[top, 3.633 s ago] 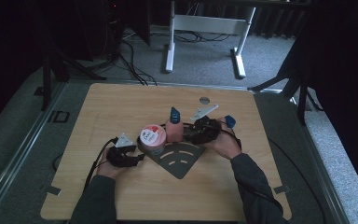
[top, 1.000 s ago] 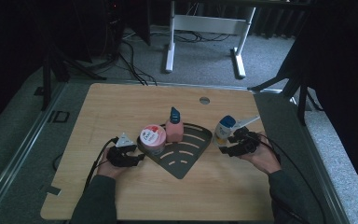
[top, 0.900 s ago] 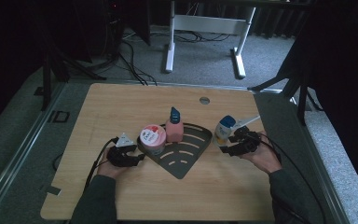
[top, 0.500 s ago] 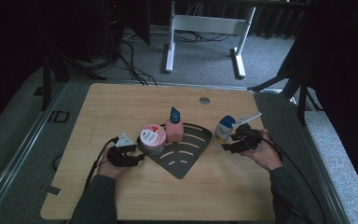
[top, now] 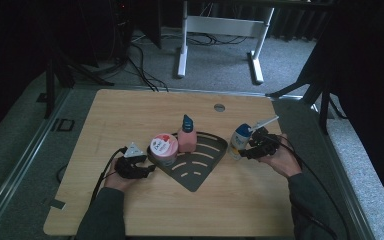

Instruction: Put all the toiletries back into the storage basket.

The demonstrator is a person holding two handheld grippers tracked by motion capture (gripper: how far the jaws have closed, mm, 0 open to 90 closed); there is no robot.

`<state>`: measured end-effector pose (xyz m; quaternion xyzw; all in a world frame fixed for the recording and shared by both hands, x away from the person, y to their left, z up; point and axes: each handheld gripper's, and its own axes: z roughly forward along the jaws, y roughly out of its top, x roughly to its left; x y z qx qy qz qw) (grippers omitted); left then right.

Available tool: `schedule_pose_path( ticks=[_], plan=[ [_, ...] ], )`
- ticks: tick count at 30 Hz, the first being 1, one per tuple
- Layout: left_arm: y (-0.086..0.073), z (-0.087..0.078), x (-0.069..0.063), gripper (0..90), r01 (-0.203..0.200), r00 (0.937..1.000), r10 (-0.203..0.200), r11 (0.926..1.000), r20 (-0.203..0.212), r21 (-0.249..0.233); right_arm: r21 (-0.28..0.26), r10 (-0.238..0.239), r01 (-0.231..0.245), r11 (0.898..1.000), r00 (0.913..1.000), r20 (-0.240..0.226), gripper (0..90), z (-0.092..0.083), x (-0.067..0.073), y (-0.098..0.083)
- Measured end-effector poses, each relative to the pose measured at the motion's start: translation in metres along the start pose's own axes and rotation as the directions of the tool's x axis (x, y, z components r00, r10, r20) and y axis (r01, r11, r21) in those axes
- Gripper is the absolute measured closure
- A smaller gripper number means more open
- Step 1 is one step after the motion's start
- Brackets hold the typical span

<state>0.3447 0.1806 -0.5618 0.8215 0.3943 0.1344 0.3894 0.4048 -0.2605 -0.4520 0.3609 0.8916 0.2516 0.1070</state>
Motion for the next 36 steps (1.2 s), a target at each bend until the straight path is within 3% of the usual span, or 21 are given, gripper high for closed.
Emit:
schedule_pose_path(
  ticks=[13, 36],
  plan=[
    [0.000, 0.000, 0.000, 41.8, 0.001, 1.0000, -0.001, 1.0000, 0.002, 0.000, 0.032, -0.003, 0.002, 0.999, 0.9998, 0.022, 38.1, 0.005, -0.006, 0.018],
    [0.000, 0.000, 0.000, 41.7, 0.001, 1.0000, -0.001, 1.0000, 0.003, 0.000, 0.098, -0.035, 0.033, 0.995, 0.9992, 0.019, 40.9, 0.015, -0.003, 0.039]
  ],
)
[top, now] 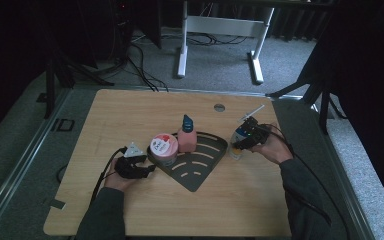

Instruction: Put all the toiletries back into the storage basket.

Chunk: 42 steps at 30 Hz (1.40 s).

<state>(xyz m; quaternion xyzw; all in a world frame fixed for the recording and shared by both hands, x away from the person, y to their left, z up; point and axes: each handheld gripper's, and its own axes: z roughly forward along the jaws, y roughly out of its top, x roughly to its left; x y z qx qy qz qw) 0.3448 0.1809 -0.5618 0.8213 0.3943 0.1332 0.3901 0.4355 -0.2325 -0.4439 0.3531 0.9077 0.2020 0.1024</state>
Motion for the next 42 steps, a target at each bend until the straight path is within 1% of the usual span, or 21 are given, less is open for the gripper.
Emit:
schedule_pose_path(
  ticks=[12, 19, 22, 26, 42],
  plan=[
    [0.000, 0.000, 0.000, 41.7, 0.001, 1.0000, -0.001, 1.0000, 0.001, 0.000, 0.035, -0.006, 0.006, 0.999, 1.0000, -0.001, 42.1, 0.005, -0.002, 0.007],
    [0.000, 0.000, 0.000, 41.7, 0.002, 1.0000, -0.002, 1.0000, 0.003, -0.001, 0.052, -0.008, 0.008, 0.999, 1.0000, -0.003, 43.7, 0.007, -0.003, 0.008],
    [0.000, 0.000, 0.000, 41.7, 0.002, 1.0000, -0.002, 1.0000, 0.003, -0.002, 0.052, -0.006, 0.006, 0.999, 1.0000, -0.003, 43.7, 0.006, -0.003, 0.008],
    [0.000, 0.000, 0.000, 41.7, 0.002, 1.0000, -0.002, 1.0000, 0.002, -0.001, 0.051, -0.015, 0.014, 0.999, 0.9998, 0.010, 43.1, 0.003, -0.002, 0.009],
    [0.000, 0.000, 0.000, 41.6, 0.001, 1.0000, -0.001, 1.0000, 0.001, 0.000, 0.046, -0.027, 0.027, 0.999, 0.9996, 0.006, 42.6, -0.005, 0.000, 0.014]
  ],
)
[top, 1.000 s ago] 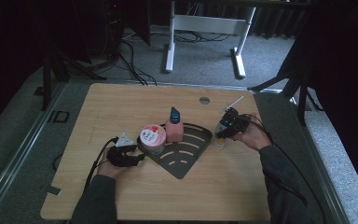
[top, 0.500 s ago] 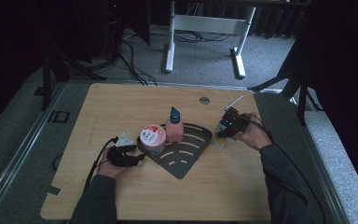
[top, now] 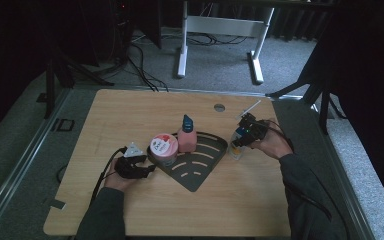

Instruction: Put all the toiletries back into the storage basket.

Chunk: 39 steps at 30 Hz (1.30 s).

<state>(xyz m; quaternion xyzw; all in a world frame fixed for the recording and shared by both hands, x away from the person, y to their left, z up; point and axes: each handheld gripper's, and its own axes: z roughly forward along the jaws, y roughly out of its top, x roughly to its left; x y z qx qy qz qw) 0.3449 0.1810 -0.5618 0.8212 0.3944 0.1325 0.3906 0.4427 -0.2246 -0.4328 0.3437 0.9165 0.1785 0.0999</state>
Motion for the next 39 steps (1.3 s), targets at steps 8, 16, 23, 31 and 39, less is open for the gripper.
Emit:
schedule_pose_path(
  ticks=[8, 16, 23, 31, 39],
  plan=[
    [0.000, 0.000, 0.000, 41.6, 0.000, 1.0000, 0.000, 1.0000, 0.000, 0.000, -0.002, 0.003, -0.003, 1.000, 1.0000, -0.006, 40.8, -0.001, 0.001, 0.002],
    [0.000, 0.000, 0.000, 41.5, 0.000, 1.0000, 0.000, 1.0000, 0.001, 0.000, 0.023, 0.004, -0.004, 1.000, 1.0000, -0.004, 42.3, 0.002, 0.000, 0.005],
    [0.000, 0.000, 0.000, 41.5, -0.001, 1.0000, 0.001, 1.0000, 0.000, 0.000, 0.034, 0.002, -0.002, 0.999, 1.0000, 0.001, 42.9, 0.002, 0.000, 0.007],
    [0.000, 0.000, 0.000, 41.5, 0.001, 1.0000, -0.001, 1.0000, 0.002, 0.000, 0.059, 0.008, -0.008, 0.998, 1.0000, 0.002, 46.0, 0.010, -0.002, 0.007],
    [0.000, 0.000, 0.000, 41.5, 0.001, 1.0000, -0.001, 1.0000, 0.002, 0.000, 0.055, 0.014, -0.013, 0.998, 0.9999, -0.009, 51.4, 0.010, -0.004, 0.006]
  ],
)
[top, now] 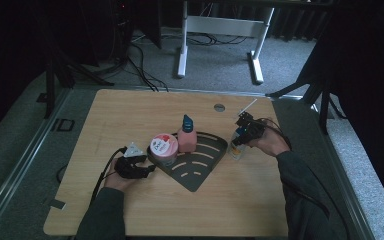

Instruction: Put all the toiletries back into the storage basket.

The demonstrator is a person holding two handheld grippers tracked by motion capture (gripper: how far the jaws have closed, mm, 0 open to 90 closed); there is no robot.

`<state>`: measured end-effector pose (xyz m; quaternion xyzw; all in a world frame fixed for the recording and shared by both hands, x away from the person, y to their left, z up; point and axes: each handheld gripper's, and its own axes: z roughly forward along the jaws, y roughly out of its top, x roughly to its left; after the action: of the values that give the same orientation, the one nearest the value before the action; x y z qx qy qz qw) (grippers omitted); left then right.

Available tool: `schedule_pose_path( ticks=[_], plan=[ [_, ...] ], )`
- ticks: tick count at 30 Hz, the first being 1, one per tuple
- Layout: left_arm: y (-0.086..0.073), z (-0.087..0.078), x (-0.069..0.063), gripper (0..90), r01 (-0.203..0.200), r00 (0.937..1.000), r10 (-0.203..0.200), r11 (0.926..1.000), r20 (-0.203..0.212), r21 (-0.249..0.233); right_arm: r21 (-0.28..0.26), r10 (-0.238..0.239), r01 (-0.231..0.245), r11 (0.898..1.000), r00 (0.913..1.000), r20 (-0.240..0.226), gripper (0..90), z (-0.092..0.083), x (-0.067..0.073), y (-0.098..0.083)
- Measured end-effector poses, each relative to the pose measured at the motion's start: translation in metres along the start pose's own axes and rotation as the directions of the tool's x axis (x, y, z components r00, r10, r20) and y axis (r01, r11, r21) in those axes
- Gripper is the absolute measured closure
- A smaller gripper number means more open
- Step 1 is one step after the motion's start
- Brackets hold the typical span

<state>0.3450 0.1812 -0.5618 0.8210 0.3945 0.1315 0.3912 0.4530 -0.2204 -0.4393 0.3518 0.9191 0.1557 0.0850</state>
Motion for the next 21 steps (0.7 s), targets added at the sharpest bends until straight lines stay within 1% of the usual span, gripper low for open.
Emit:
schedule_pose_path(
  ticks=[3, 5, 10, 19, 21],
  plan=[
    [0.000, 0.000, 0.000, 41.5, 0.000, 1.0000, 0.000, 1.0000, 0.000, -0.001, -0.006, 0.002, -0.002, 1.000, 0.9999, -0.016, 53.0, 0.000, 0.000, 0.000],
    [0.000, 0.000, 0.000, 41.5, 0.000, 1.0000, 0.000, 1.0000, 0.001, -0.001, -0.006, -0.001, 0.001, 1.000, 0.9999, -0.016, 53.3, 0.000, 0.000, 0.000],
    [0.000, 0.000, 0.000, 41.5, 0.001, 1.0000, -0.001, 1.0000, 0.001, -0.002, -0.008, -0.012, 0.012, 1.000, 0.9998, -0.014, 53.9, 0.000, 0.002, 0.000],
    [0.000, 0.000, 0.000, 41.5, 0.001, 1.0000, -0.001, 1.0000, 0.001, -0.001, 0.002, -0.043, 0.043, 0.999, 0.9991, -0.002, 54.3, -0.002, 0.008, -0.002],
    [0.000, 0.000, 0.000, 41.5, 0.001, 1.0000, -0.001, 1.0000, 0.001, -0.001, 0.003, -0.056, 0.056, 0.998, 0.9984, -0.002, 54.4, -0.003, 0.010, -0.003]
  ],
)
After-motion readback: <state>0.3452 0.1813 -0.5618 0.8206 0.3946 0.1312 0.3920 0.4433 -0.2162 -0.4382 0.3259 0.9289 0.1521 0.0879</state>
